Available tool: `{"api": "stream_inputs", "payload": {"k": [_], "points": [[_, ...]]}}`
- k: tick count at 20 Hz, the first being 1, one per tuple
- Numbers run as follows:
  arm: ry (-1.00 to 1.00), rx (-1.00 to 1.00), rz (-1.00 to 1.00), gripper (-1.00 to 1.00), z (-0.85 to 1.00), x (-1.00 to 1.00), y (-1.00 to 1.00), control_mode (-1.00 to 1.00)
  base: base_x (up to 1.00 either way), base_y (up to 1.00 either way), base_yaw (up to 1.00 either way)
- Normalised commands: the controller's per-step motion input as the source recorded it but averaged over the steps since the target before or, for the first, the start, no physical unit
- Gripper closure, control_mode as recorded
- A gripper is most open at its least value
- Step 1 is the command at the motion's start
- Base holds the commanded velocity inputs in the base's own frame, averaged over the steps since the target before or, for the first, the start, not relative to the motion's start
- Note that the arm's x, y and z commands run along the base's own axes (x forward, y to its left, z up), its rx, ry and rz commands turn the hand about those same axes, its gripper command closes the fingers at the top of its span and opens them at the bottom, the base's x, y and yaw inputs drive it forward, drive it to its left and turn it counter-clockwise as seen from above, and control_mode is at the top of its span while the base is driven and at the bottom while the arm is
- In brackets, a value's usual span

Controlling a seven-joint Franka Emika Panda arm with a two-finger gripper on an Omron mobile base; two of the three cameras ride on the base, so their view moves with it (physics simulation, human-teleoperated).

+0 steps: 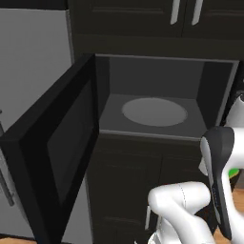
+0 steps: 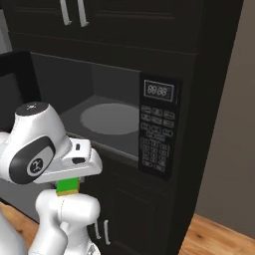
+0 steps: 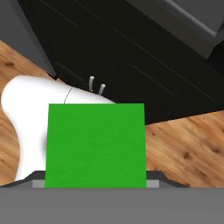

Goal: Place the sponge inside the microwave to prepare for sanitizing.

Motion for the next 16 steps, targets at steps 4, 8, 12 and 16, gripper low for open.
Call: {"api": "stream_inputs", "payload": {"k": [4, 8, 12, 16], "points": [[0.00, 0.00, 0.00, 1.00, 0.00, 0.00, 0.00, 1.00, 0.51, 0.00, 0.26], [0.00, 0.00, 0.00, 1.00, 0.00, 0.00, 0.00, 1.00, 0.02, 0.07, 0.04], [0.00, 0.00, 0.00, 1.00, 0.00, 0.00, 0.00, 1.00, 0.00, 0.00, 0.00], [0.00, 0.00, 0.00, 1.00, 0.00, 0.00, 0.00, 1.00, 0.00, 0.00, 0.00]]}}
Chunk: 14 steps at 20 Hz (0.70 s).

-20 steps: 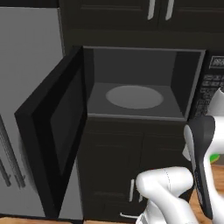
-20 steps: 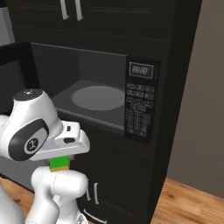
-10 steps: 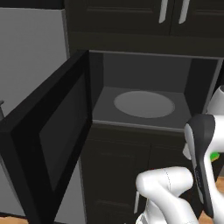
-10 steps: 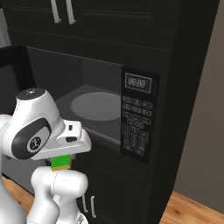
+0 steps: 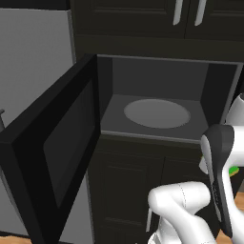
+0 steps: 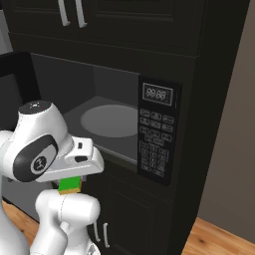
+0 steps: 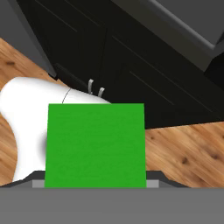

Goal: Place the sponge inside the microwave to prepare for sanitizing.

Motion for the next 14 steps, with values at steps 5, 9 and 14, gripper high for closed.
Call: {"api": "stream_inputs", "payload": {"k": [5, 9, 14], "points": [[-0.01, 0.00, 0.00, 1.00, 0.00, -0.02, 0.02, -1.00, 0.00, 0.00, 0.00], [-0.18, 0.01, -0.20, 1.00, 0.00, -0.05, 0.23, -1.00, 0.00, 0.00, 0.00], [-0.11, 0.07, -0.35, 1.00, 0.17, 0.00, 0.16, -1.00, 0.00, 0.00, 0.00]]}}
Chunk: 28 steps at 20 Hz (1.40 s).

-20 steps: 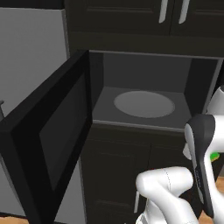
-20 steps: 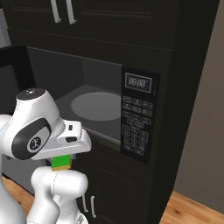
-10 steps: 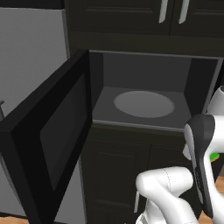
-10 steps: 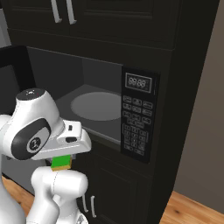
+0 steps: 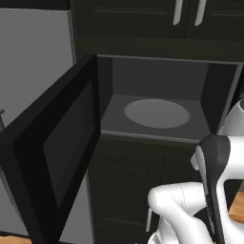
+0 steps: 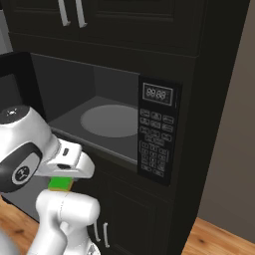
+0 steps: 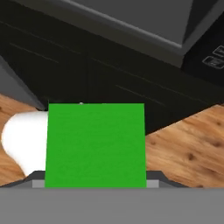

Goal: Place the sponge inside the microwave to prepare for sanitizing.

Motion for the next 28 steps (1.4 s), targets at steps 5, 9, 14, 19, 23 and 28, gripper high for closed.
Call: {"api": "stream_inputs", "payload": {"k": [5, 9, 14, 19, 23, 28], "points": [[-0.08, 0.13, -0.27, 1.00, 0.55, 0.02, 0.02, -1.00, 0.00, 0.00, 0.00], [-0.13, 0.04, -0.11, 1.00, 0.58, 0.05, 0.01, -1.00, 0.00, 0.00, 0.00], [-0.30, -0.06, 0.00, 1.00, 0.01, 0.26, 0.34, -1.00, 0.00, 0.00, 0.00], [-0.23, -0.13, 0.00, 1.00, 0.07, 0.49, 0.53, -1.00, 0.00, 0.00, 0.00], [0.01, -0.07, 0.00, 1.00, 0.48, 0.43, 0.13, -1.00, 0.00, 0.00, 0.00], [-0.01, -0.05, 0.00, 1.00, 0.14, 0.52, 0.02, -1.00, 0.00, 0.00, 0.00]]}}
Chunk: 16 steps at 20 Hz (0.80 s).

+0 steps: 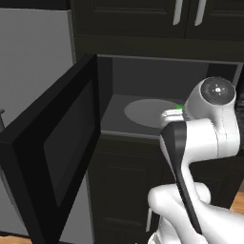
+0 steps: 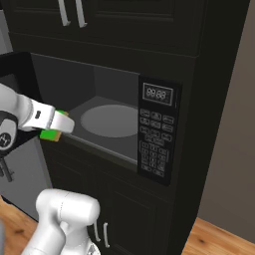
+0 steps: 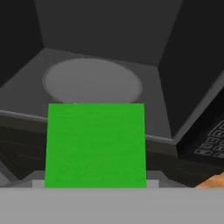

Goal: Place the sponge inside the microwave to prepare for sanitizing.

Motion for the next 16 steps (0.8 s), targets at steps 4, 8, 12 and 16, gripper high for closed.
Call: {"api": "stream_inputs", "payload": {"k": [4, 8, 12, 16], "points": [[-0.16, -0.01, 0.02, 1.00, -0.04, 0.61, 0.00, -1.00, 0.00, 0.00, 0.00], [-0.15, -0.01, 0.03, 1.00, 0.00, 0.58, -0.04, -1.00, 0.00, 0.00, 0.00], [-0.06, 0.00, 0.02, 1.00, 0.01, 0.52, -0.03, -1.00, 0.00, 0.00, 0.00], [0.04, -0.02, 0.01, 1.00, -0.06, 0.19, -0.10, -1.00, 0.00, 0.00, 0.00]]}}
